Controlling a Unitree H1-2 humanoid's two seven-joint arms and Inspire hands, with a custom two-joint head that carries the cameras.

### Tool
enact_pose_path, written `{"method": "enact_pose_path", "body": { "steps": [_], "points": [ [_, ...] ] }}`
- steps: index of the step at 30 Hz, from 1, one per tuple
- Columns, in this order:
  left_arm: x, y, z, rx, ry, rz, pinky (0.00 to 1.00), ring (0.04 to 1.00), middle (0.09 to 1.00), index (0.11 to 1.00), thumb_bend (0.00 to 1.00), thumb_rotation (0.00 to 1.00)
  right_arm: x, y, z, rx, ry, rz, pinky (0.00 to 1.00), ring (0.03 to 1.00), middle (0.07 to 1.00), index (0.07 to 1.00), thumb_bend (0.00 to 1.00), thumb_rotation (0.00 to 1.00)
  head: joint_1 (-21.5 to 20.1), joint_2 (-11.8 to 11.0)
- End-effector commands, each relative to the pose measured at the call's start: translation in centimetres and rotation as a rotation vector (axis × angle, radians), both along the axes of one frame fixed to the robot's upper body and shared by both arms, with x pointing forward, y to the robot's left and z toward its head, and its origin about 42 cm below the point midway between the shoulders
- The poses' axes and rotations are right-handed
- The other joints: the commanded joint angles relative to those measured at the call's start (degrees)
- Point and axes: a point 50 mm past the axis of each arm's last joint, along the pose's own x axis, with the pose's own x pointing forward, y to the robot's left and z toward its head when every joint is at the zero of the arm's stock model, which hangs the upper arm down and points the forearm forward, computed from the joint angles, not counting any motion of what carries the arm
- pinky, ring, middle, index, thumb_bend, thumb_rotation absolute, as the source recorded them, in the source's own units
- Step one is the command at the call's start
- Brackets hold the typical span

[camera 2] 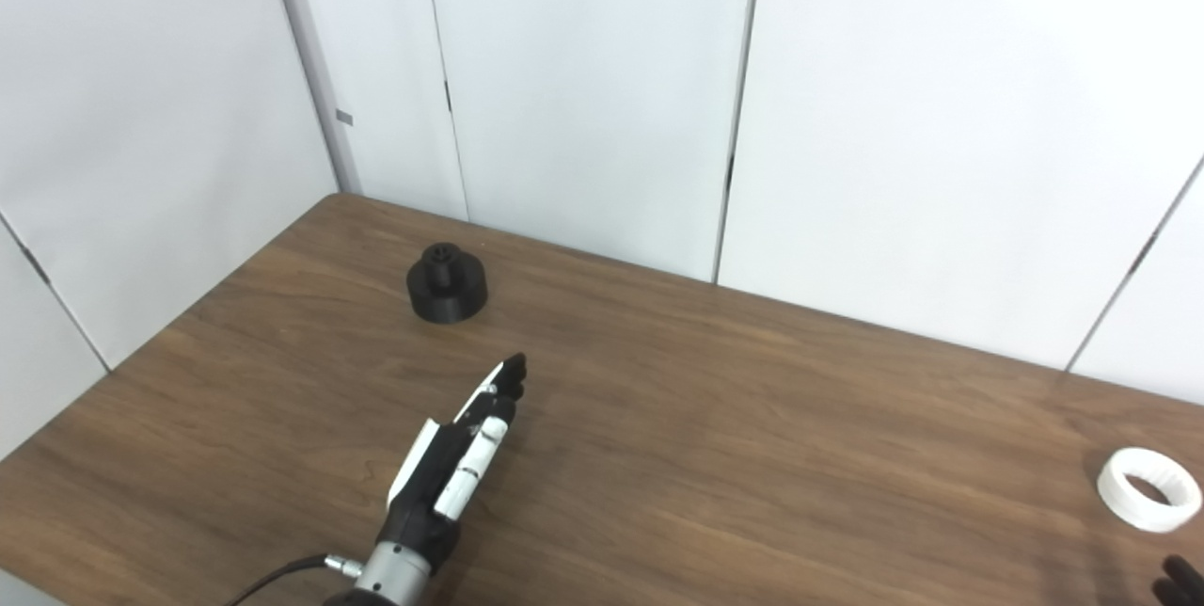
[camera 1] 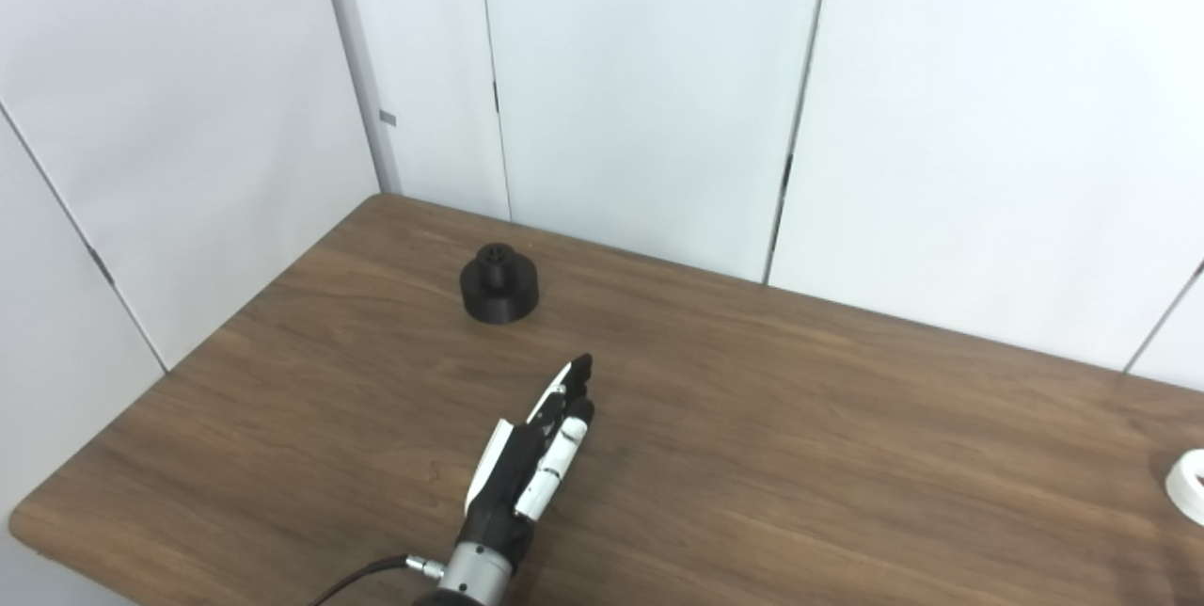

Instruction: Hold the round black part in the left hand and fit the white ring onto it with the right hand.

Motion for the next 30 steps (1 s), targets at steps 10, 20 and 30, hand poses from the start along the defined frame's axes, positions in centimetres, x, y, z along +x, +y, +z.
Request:
{"method": "enact_pose_path", "body": {
  "steps": [10, 20, 30],
  "points": [
    [0.1, 1.6, 3.0, 0.245, -0.076, 0.15, 0.89, 0.928, 0.951, 0.959, 0.66, 0.33, -1.2, 0.0, 0.0, -0.044, -0.017, 0.013, 0.69, 0.86, 0.885, 0.909, 0.45, 1.0, -3.6, 0.7],
    [2.8, 6.1, 7.6, 0.596, -0.018, 0.348, 0.82, 0.937, 0.976, 0.972, 0.97, 0.29, -1.2, 0.1, -0.1, -0.062, -0.014, 0.018, 0.89, 0.953, 0.929, 0.922, 0.5, 1.0, -4.2, 0.6],
    [6.5, 9.0, 10.6, 0.779, 0.068, 0.428, 0.93, 0.989, 0.99, 0.935, 1.0, 0.32, -1.4, -0.1, 0.0, -0.068, -0.011, 0.015, 0.86, 0.941, 0.923, 0.912, 0.56, 1.0, -3.6, 0.3]
  ]
}}
